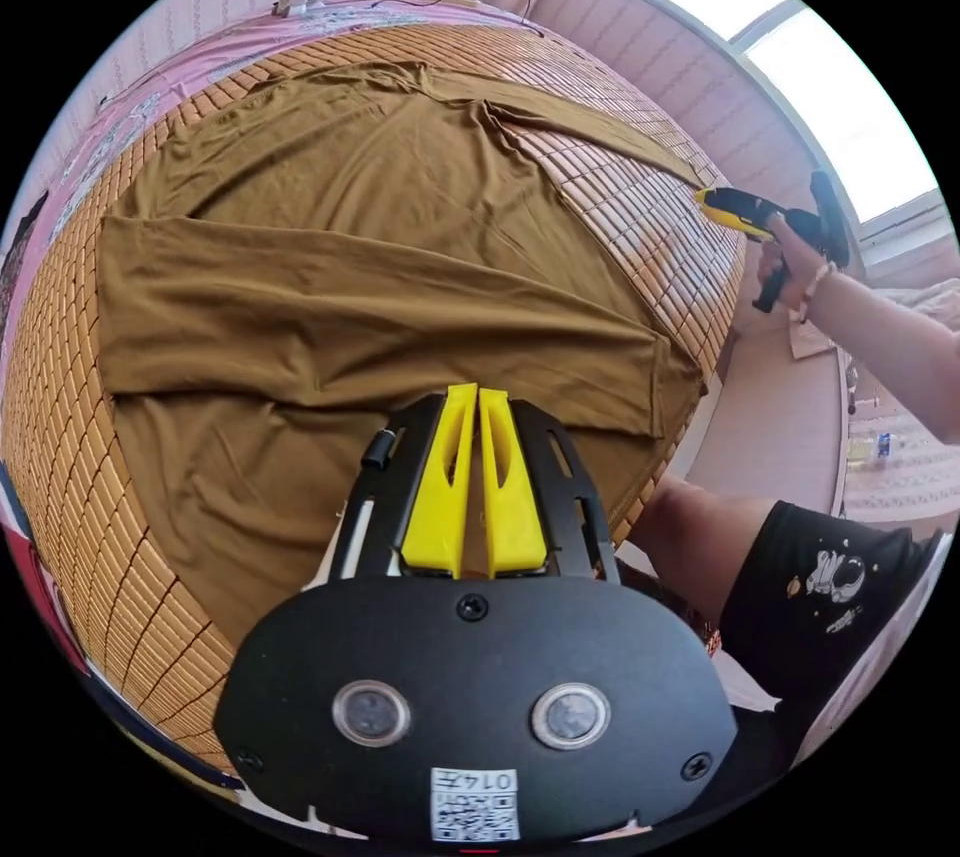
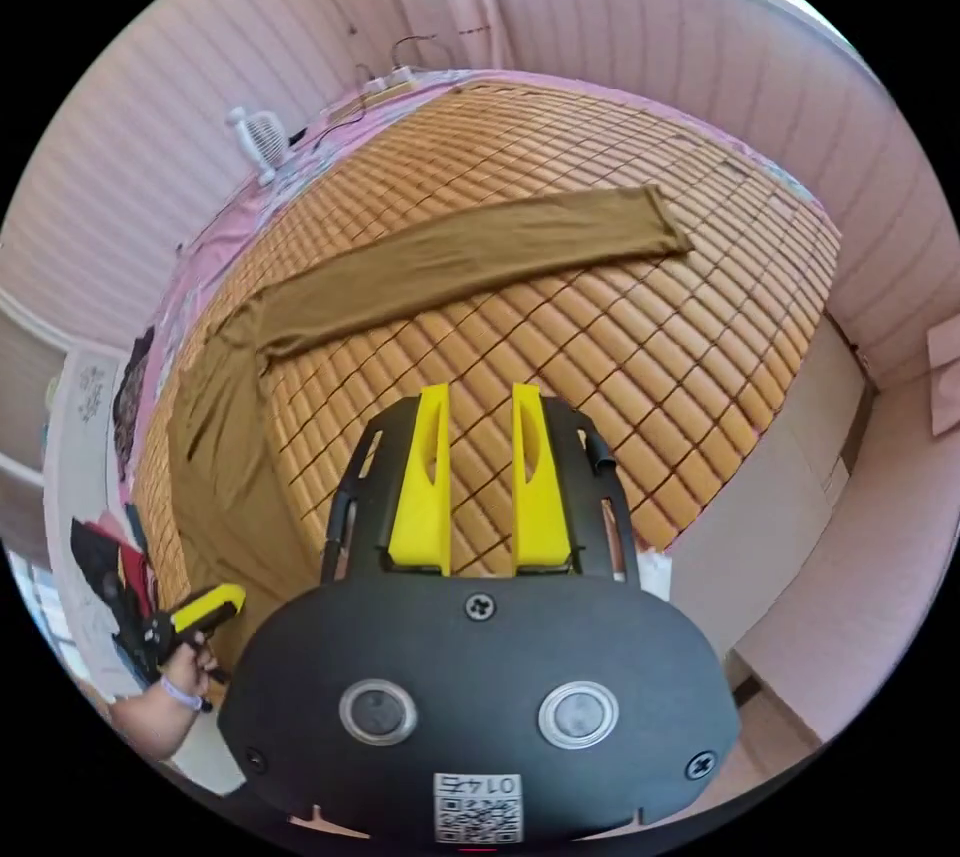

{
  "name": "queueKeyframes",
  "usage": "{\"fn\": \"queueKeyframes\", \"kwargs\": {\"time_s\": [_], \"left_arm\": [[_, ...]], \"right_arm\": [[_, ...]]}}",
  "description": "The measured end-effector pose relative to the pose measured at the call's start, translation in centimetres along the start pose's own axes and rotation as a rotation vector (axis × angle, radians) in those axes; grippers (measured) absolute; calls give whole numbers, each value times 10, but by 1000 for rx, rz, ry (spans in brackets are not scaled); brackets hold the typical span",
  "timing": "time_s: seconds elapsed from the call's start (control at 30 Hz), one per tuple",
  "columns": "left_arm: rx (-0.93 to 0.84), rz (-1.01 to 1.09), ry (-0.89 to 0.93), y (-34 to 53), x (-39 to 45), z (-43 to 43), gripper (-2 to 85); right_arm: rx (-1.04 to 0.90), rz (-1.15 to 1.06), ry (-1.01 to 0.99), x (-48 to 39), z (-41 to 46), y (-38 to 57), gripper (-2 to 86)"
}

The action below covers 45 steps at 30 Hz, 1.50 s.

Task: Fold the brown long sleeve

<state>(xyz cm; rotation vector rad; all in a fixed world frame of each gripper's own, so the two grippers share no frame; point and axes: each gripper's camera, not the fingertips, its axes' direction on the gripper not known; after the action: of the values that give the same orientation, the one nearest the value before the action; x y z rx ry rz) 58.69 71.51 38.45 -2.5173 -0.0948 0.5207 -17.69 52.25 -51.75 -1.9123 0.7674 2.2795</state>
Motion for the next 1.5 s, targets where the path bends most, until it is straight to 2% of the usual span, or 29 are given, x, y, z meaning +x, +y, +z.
{"fn": "queueKeyframes", "kwargs": {"time_s": [0.1, 0.17, 0.27, 0.43, 0.47, 0.6, 0.7, 0.73, 0.8, 0.93, 1.0, 1.1, 1.17, 1.3, 1.37, 1.5], "left_arm": [[40, 35, 12, -2, 3, -15, -10], [74, 75, -3, -8, 9, -22, -10], [66, 81, -28, -17, 11, -11, -10], [15, 34, -45, -22, 4, 17, -10], [16, 23, -41, -21, 3, 18, -10], [8, 24, -50, -20, 2, 22, -10], [8, -1, -21, -18, -5, 26, -10], [19, -18, 4, -16, -10, 27, -10], [33, -26, 74, -12, -17, 27, -10], [138, -19, 139, 0, -27, 5, -10], [180, -47, 142, 10, -34, -10, -10], [191, -122, 133, 38, -54, -28, -10], [170, -204, 82, 75, -75, -40, -10], [111, -377, 8, 147, -111, -50, -10], [57, -472, -45, 189, -128, -52, -10], [66, -555, -61, 224, -140, -58, -9]], "right_arm": [[110, 74, 117, 33, 1, -45, 128], [187, 205, 235, 60, 8, -68, 134], [178, 303, 244, 82, 31, -81, 123], [176, 228, 366, 71, 41, -84, 59], [168, 179, 358, 68, 42, -84, 21], [158, 124, 329, 70, 42, -78, 11], [259, 152, 0, 68, 14, -70, 7], [331, 96, -140, 53, -4, -67, 7], [398, -48, -348, 18, -31, -63, 6], [464, -531, -890, -84, -96, -32, 6], [400, -677, -1071, -126, -110, -7, 7], [185, -831, -1278, -189, -107, 53, 8], [-63, -961, -1353, -233, -88, 122, 11], [-444, -1070, -1275, -264, -33, 238, 24], [-611, -1108, -1100, -257, 7, 295, 51], [-665, -1165, -914, -244, 27, 320, 81]]}}
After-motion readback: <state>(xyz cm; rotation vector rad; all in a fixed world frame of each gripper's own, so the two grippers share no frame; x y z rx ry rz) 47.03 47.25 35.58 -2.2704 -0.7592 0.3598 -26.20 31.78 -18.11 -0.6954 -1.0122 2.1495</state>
